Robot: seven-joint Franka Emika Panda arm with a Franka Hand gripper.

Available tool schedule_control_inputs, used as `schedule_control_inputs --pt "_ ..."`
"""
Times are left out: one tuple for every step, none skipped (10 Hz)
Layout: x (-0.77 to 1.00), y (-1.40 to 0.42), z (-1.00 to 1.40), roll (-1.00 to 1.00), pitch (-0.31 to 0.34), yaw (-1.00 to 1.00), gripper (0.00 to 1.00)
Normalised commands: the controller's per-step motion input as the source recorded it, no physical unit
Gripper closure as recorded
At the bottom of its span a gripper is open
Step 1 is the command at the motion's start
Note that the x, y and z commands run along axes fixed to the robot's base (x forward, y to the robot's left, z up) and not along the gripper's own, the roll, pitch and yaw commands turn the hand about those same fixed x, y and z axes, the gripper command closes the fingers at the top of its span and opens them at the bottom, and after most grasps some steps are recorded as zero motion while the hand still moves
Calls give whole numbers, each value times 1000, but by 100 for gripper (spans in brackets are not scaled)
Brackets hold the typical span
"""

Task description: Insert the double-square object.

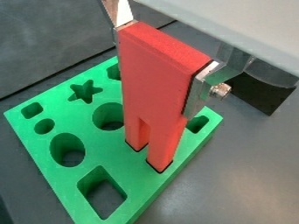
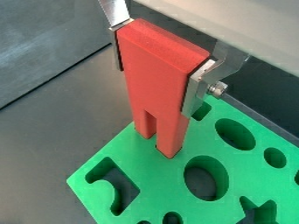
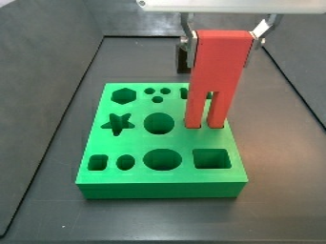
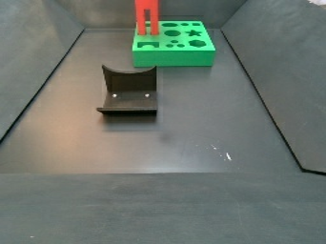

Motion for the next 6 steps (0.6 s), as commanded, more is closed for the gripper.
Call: schedule_control_inputs --pt "157 0 -220 0 0 0 100" --pt "229 0 -271 11 6 -106 100" --pt "217 0 -311 26 6 -100 100" --pt "203 3 -351 1 0 -37 100" --pt "191 17 -320 0 0 -23 100" --pt "146 17 -266 36 23 -11 100"
